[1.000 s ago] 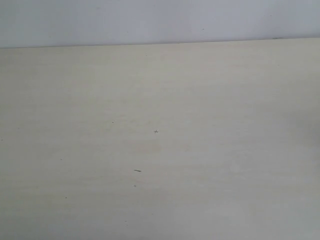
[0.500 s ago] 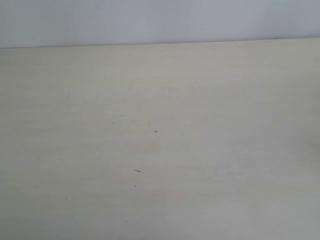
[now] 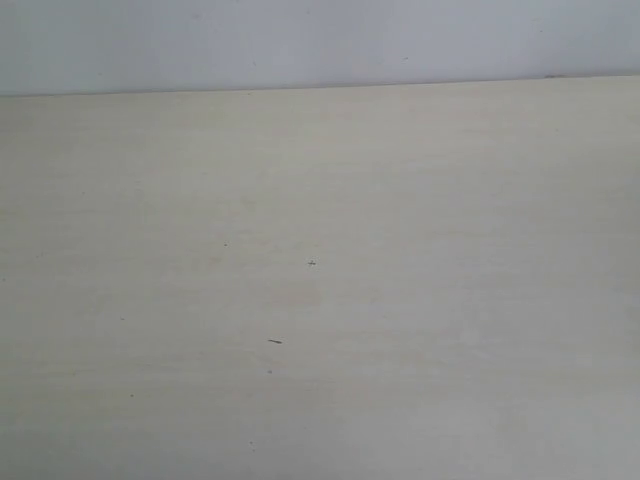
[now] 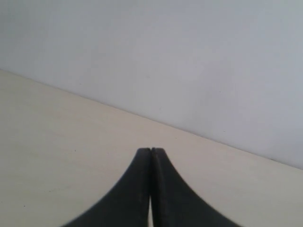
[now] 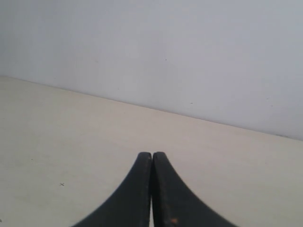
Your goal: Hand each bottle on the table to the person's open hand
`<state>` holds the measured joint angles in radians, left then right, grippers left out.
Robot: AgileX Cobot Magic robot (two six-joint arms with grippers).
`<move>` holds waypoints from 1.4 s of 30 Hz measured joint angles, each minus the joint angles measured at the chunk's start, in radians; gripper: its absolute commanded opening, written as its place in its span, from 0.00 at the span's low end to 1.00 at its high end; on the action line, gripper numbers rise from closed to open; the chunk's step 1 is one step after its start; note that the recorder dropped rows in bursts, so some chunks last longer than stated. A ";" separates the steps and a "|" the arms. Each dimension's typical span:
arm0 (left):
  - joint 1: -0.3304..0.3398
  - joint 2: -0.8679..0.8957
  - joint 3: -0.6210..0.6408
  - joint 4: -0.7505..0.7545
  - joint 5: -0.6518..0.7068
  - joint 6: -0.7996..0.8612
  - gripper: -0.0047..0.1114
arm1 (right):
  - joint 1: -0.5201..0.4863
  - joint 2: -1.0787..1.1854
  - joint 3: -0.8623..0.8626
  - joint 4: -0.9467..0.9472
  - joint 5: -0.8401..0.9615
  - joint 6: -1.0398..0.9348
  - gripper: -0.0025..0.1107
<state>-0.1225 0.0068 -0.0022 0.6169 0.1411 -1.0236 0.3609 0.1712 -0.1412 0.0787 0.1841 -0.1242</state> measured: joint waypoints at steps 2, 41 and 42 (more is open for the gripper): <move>0.000 0.000 0.000 -0.009 -0.029 0.031 0.05 | 0.000 0.000 0.000 0.000 0.000 0.000 0.03; 0.123 0.000 0.000 -0.570 -0.012 1.076 0.05 | 0.000 0.000 0.000 0.000 0.000 0.000 0.03; 0.123 0.000 0.000 -0.570 -0.012 1.076 0.05 | 0.000 0.000 0.000 0.000 0.000 0.000 0.03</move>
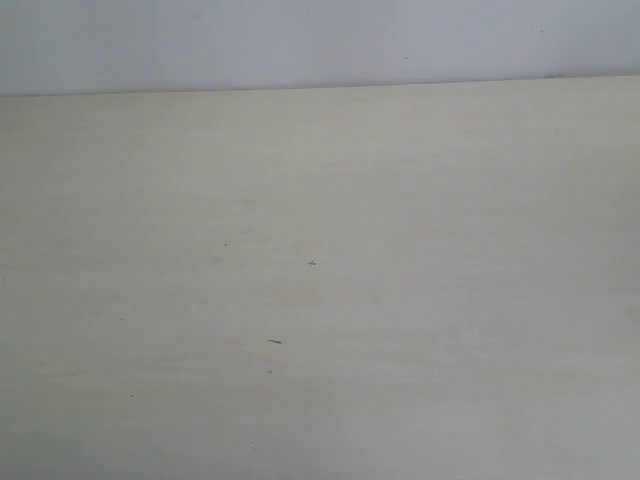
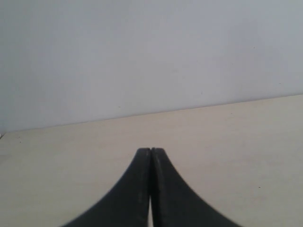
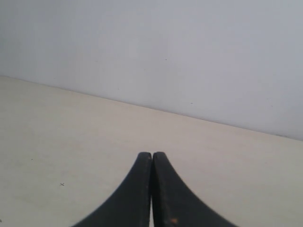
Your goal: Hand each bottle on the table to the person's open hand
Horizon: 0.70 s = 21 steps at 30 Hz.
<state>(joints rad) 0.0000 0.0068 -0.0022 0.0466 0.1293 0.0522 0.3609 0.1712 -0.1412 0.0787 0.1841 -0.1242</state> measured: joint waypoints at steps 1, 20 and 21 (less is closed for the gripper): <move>0.000 0.000 0.000 0.000 0.000 0.000 0.05 | 0.000 0.000 0.000 0.000 0.000 0.000 0.03; 0.000 0.000 0.000 0.000 0.000 0.000 0.05 | -0.019 -0.002 0.003 0.001 -0.032 0.000 0.03; 0.000 0.000 0.000 0.000 0.000 0.000 0.05 | -0.040 -0.007 0.010 0.013 -0.065 0.000 0.03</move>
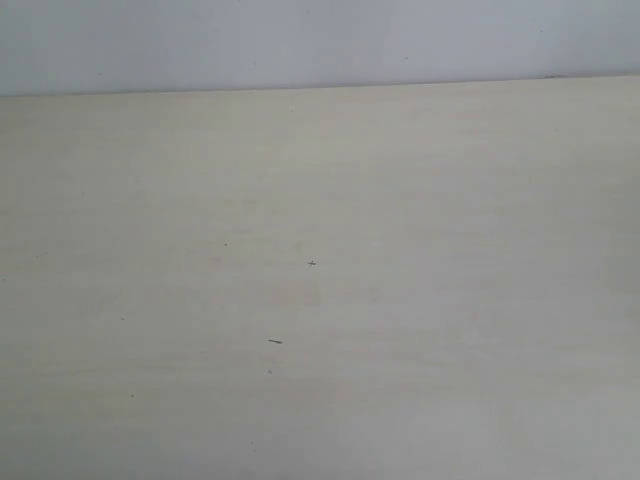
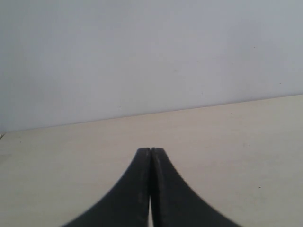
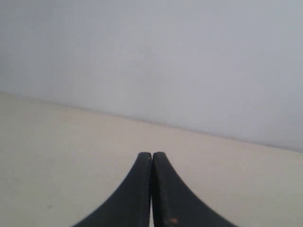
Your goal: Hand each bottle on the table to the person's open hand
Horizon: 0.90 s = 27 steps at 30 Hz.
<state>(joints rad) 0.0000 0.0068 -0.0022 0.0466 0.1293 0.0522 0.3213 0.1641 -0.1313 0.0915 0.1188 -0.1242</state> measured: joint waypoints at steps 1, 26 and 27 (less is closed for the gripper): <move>0.000 0.000 0.000 0.000 0.000 0.000 0.05 | -0.035 -0.005 0.007 0.024 -0.033 0.000 0.03; 0.000 0.000 0.000 0.000 0.001 0.000 0.05 | -0.368 -0.158 0.126 0.145 0.029 -0.153 0.03; 0.000 0.000 0.000 0.000 0.001 0.000 0.05 | -0.363 -0.158 0.126 0.145 0.016 -0.153 0.03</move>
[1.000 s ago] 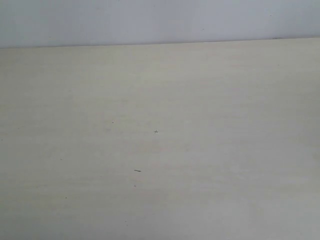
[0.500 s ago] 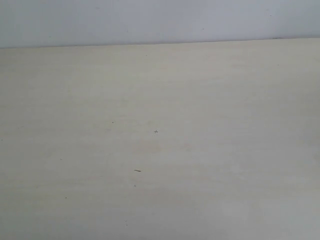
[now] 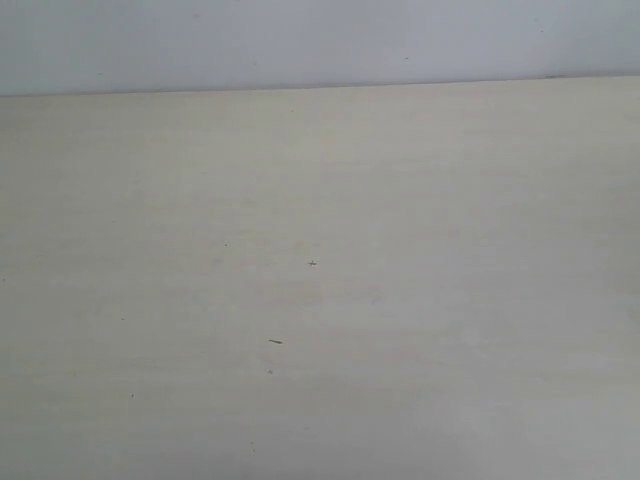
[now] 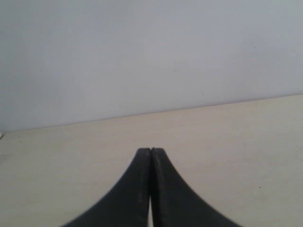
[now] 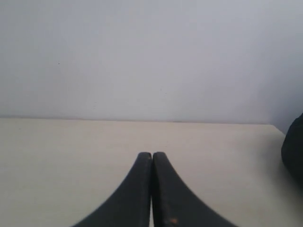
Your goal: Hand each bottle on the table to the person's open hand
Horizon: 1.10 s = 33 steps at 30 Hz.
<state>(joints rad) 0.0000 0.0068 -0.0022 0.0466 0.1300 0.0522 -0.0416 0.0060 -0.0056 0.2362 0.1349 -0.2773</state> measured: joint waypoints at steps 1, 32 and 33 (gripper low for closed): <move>0.000 0.000 0.000 0.000 0.000 0.000 0.05 | 0.007 0.000 0.000 0.000 -0.009 0.002 0.03; 0.000 0.000 0.000 0.000 0.000 0.000 0.05 | 0.017 0.000 0.000 -0.261 0.041 0.376 0.03; 0.000 0.000 0.000 0.000 0.000 0.000 0.05 | 0.017 0.000 0.000 -0.259 0.041 0.376 0.03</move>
<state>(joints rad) 0.0000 0.0068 -0.0022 0.0466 0.1300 0.0522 -0.0249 0.0060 -0.0056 -0.0229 0.1760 0.0990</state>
